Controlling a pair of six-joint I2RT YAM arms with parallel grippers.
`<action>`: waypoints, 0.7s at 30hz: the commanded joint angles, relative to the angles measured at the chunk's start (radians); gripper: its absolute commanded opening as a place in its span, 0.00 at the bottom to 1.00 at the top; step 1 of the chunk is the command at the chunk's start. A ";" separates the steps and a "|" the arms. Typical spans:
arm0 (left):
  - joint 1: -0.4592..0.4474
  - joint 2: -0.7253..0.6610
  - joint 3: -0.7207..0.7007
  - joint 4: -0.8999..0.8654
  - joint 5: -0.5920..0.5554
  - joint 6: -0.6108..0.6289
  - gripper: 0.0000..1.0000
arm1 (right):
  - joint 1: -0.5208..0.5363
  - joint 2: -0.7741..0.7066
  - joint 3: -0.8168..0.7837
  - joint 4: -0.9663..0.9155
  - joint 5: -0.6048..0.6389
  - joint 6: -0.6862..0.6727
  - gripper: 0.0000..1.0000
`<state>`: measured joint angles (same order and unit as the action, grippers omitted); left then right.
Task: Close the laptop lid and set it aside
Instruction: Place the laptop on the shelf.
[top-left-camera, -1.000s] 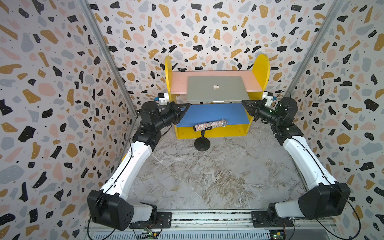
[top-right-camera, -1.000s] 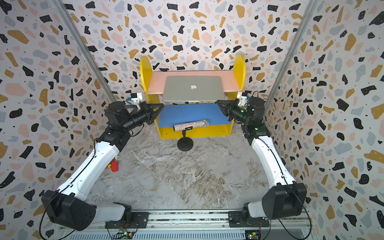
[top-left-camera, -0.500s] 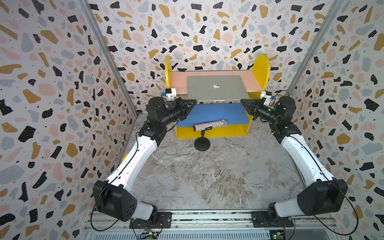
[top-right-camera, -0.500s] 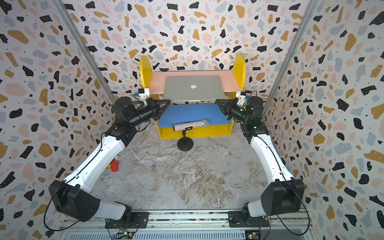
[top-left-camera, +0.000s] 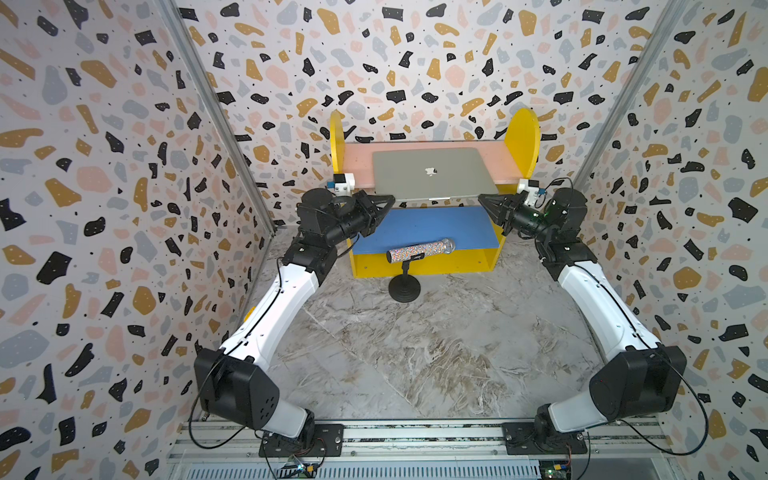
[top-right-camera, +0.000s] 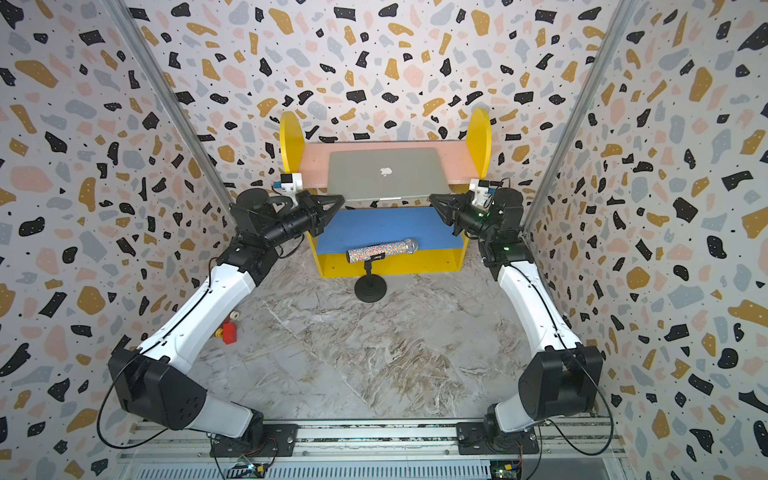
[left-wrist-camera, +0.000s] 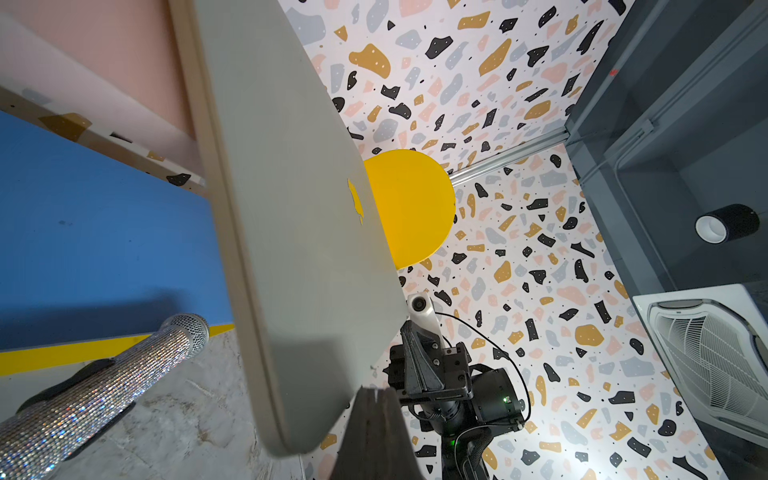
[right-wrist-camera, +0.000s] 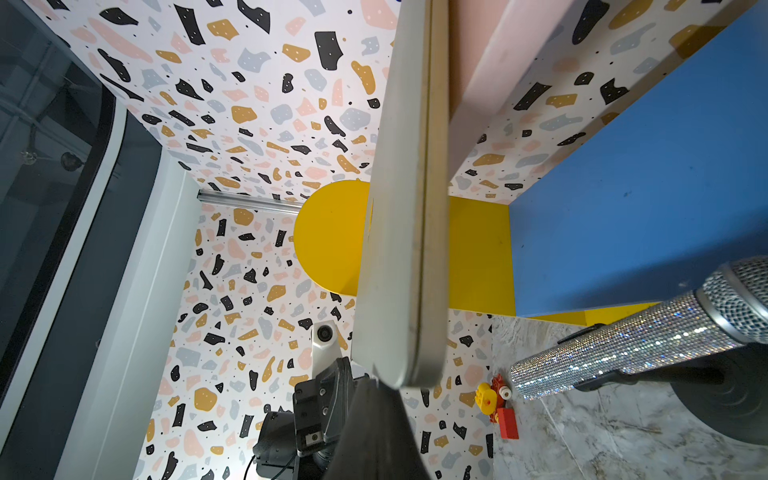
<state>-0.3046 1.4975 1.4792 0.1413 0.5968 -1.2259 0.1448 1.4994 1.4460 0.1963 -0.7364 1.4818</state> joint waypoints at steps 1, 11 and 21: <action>0.000 0.019 0.051 0.040 -0.001 0.013 0.00 | -0.002 0.003 0.055 0.045 -0.003 0.011 0.00; 0.016 0.059 0.086 0.034 0.001 0.019 0.00 | -0.003 0.022 0.066 0.050 -0.006 0.018 0.00; 0.018 0.012 0.093 0.003 0.044 0.110 0.00 | -0.003 0.024 0.067 0.052 -0.006 0.019 0.00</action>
<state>-0.2909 1.5543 1.5387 0.1459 0.6140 -1.1877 0.1448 1.5269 1.4635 0.2138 -0.7410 1.4998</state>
